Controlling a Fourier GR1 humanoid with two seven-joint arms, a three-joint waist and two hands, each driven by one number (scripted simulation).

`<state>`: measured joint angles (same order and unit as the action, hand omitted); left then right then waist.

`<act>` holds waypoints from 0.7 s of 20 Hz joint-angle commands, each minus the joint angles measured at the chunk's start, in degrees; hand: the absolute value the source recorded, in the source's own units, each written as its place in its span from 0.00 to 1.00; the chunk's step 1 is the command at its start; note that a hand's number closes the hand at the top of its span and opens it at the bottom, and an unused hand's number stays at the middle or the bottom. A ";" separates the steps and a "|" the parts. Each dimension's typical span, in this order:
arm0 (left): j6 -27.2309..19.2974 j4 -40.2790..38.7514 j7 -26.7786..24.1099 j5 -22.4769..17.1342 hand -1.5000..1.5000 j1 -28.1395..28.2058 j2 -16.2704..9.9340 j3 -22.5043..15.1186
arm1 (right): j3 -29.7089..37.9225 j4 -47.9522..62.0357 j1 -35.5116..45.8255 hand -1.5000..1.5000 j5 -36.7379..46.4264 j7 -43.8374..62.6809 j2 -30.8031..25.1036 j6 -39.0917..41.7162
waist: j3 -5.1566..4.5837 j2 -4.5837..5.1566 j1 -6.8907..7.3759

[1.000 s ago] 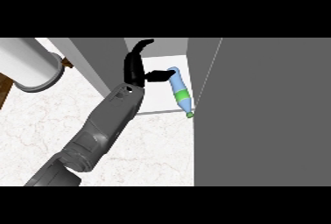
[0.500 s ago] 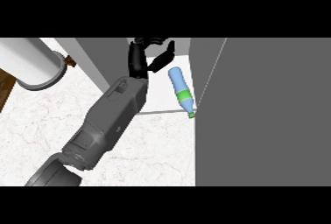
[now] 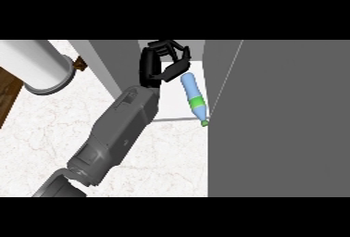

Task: Pick up the bottled water, place it into the cabinet and close the cabinet

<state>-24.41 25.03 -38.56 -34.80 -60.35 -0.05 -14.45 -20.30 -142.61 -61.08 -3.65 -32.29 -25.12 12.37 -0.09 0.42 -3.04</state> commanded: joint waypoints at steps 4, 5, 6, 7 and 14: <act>9.16 11.64 4.46 -7.60 1.00 8.07 0.05 -8.65 | -2.89 -7.67 -0.35 0.00 1.89 4.66 0.12 -1.79 | -0.05 -0.57 0.67; 11.13 14.04 4.45 -7.41 1.00 11.15 0.05 -9.64 | -2.56 -7.35 -1.68 0.00 1.90 3.29 0.78 -2.60 | -0.04 -0.99 1.54; 11.16 16.95 4.92 -9.63 0.00 12.33 0.05 -11.37 | -3.05 -6.79 -1.95 0.00 2.57 3.28 -0.37 -1.65 | -0.04 -0.99 1.09; 11.92 17.98 1.77 -9.14 0.00 17.48 0.05 -13.30 | -4.83 -8.34 -2.76 0.00 3.64 3.94 0.75 -3.12 | -0.09 -0.96 1.51; 10.33 35.05 6.08 -7.91 0.00 31.55 0.04 -23.58 | -6.56 -10.41 -3.86 0.00 4.91 6.48 0.25 -5.73 | -0.05 -1.19 4.38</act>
<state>-13.03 52.27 -33.17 -43.82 -36.47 -0.11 -32.79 -25.84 -143.05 -63.06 -2.03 -31.32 -24.26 8.80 -0.13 -0.73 -0.02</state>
